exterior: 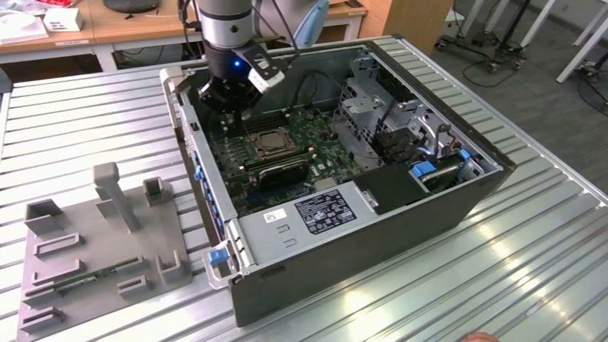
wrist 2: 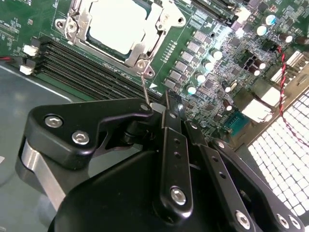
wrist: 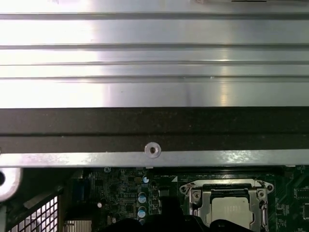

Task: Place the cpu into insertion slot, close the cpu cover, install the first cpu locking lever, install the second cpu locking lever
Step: 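Install the first cpu locking lever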

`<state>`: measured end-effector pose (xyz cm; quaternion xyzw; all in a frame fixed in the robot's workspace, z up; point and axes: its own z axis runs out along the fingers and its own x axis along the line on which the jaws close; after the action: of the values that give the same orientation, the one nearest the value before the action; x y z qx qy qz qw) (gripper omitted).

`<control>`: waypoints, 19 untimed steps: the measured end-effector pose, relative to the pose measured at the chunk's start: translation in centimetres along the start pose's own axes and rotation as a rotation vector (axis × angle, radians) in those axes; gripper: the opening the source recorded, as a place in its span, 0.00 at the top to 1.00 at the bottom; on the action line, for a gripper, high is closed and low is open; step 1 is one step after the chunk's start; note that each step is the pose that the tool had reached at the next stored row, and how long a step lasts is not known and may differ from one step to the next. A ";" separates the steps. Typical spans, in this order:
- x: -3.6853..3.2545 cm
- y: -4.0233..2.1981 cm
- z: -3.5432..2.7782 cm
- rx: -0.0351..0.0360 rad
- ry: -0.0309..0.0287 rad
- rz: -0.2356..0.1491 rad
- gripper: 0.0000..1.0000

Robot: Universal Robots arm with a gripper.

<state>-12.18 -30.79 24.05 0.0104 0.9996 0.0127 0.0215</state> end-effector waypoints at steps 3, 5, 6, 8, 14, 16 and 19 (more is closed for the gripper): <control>0.36 0.00 -0.01 -0.0001 -0.0014 0.000 0.89; 0.43 -0.01 -0.02 -0.0043 -0.0029 0.000 0.89; 0.44 -0.01 -0.01 -0.0164 -0.0037 0.001 0.89; 0.46 -0.01 -0.02 -0.0415 -0.0053 0.002 0.89; 0.44 -0.02 -0.01 -0.0733 -0.0068 0.003 0.89; 0.35 -0.04 -0.01 -0.0733 -0.0067 0.003 0.89; 0.01 -0.09 0.01 -0.0732 -0.0067 0.006 0.89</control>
<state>-12.20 -30.88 24.04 0.0125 0.9984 0.0493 0.0252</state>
